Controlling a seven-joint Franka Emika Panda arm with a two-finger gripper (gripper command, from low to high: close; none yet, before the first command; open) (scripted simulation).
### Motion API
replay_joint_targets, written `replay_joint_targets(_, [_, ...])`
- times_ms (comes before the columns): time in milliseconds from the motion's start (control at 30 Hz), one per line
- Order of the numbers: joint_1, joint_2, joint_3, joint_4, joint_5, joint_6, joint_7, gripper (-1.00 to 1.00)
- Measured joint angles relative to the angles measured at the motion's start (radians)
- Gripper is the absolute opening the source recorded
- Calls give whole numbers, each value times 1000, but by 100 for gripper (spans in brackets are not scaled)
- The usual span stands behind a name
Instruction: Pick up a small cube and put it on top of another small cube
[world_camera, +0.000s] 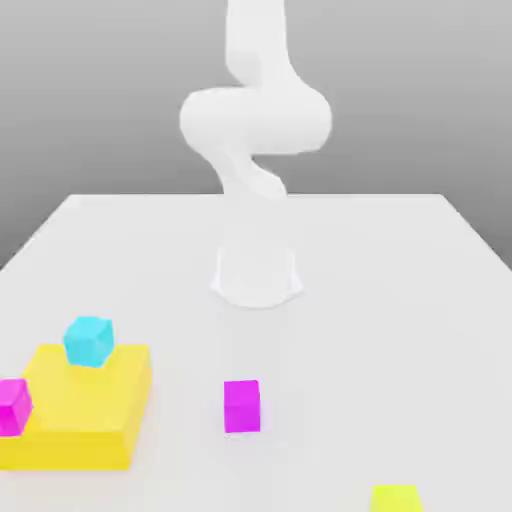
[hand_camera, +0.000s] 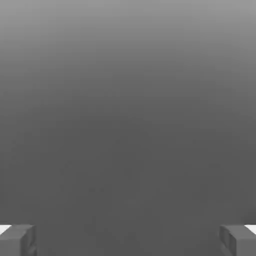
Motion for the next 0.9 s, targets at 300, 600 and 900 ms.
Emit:
replay_joint_targets(300, [-36,332,110,13,-75,88,129,0])
replay_joint_targets(600, [-19,659,170,27,-162,173,265,0])
replay_joint_targets(900, [38,977,184,38,-182,265,354,0])
